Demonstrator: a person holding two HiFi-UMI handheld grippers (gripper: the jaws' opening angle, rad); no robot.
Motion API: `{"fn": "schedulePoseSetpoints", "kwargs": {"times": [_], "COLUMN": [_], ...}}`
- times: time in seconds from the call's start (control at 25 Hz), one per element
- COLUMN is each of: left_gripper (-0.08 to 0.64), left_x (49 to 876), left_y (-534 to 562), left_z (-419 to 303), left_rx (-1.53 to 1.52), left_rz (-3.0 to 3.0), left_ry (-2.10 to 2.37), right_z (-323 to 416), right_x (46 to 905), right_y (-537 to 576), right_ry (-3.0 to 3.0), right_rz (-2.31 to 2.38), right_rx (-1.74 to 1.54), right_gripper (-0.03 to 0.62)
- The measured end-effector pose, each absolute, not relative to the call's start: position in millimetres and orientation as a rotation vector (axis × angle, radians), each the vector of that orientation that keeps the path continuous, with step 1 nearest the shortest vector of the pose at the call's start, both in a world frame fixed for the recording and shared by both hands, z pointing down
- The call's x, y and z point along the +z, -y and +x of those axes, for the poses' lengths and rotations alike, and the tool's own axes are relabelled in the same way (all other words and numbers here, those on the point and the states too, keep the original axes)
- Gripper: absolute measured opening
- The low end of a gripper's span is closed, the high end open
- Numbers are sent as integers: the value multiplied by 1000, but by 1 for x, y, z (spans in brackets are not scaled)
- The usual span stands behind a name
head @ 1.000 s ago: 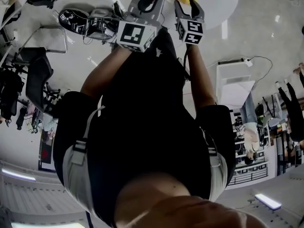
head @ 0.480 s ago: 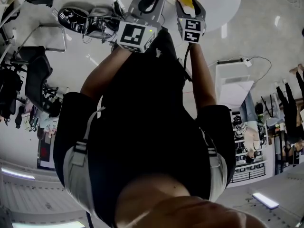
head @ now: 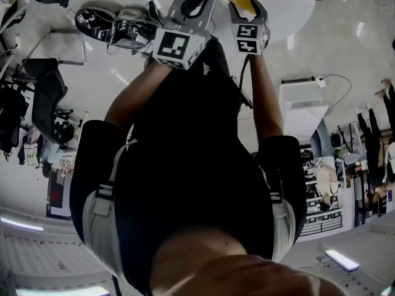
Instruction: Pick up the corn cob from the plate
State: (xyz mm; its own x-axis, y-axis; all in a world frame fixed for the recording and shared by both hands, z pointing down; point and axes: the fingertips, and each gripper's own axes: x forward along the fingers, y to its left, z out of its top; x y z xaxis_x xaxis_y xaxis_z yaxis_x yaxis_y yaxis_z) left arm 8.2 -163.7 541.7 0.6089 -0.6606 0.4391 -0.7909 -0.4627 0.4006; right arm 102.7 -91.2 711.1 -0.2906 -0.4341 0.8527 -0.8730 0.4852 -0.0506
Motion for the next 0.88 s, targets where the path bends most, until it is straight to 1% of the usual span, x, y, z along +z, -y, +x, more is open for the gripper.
{"fn": "schedulePoseSetpoints", "kwargs": {"times": [0.72, 0.88], "left_gripper": [6, 6], "left_x": [554, 556], "left_y": [168, 171], "left_z": [-2, -4], "left_rx": [296, 294], "left_rz": [2215, 2204], "left_ry": [1171, 1183], "right_z": [103, 104], "right_x": [733, 741], "right_y": [100, 102], "right_ry": [1872, 1858], "right_rz": [957, 914], "right_rx": [520, 503], "right_gripper": [287, 299]}}
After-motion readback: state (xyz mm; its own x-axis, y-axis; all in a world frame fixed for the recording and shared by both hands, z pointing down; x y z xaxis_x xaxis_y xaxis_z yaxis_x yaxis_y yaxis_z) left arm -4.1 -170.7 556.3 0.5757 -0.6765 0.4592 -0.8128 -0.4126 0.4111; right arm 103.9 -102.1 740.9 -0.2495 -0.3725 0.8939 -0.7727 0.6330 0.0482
